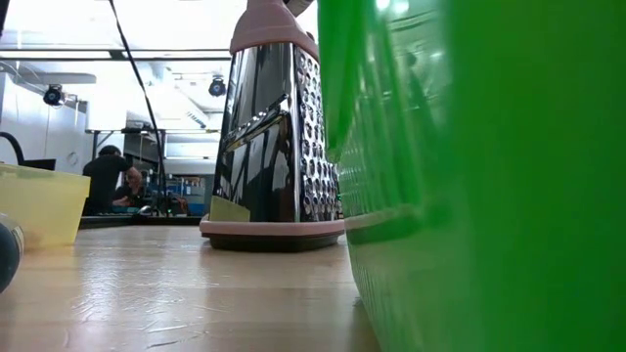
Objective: Pick & Place Food Item
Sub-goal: Put the violet food coloring bottle into the transparent bin
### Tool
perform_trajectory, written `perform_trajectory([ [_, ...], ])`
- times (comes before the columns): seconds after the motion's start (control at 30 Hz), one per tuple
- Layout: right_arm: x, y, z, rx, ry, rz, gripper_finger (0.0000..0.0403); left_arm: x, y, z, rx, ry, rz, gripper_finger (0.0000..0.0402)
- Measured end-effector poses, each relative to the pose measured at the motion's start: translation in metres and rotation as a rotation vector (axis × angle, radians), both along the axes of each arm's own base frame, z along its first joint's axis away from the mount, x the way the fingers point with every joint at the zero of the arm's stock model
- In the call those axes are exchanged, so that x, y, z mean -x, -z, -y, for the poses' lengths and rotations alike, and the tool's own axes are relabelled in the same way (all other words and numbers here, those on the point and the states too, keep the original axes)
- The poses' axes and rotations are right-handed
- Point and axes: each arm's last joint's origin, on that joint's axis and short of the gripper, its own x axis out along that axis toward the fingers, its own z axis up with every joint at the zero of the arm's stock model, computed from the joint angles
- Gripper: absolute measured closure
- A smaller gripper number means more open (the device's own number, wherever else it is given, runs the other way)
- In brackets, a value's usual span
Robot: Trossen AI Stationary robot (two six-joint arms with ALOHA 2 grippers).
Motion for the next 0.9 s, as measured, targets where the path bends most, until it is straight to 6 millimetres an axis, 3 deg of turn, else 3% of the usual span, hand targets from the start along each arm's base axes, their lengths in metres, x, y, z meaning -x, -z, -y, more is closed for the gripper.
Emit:
perform_trajectory([
  [0.9,-0.0037,-0.0030,0.0006,-0.017,-0.060,0.046,0.0158,-0.0028,-0.0018,0.0005,0.033,0.031,0.025,0.0274],
])
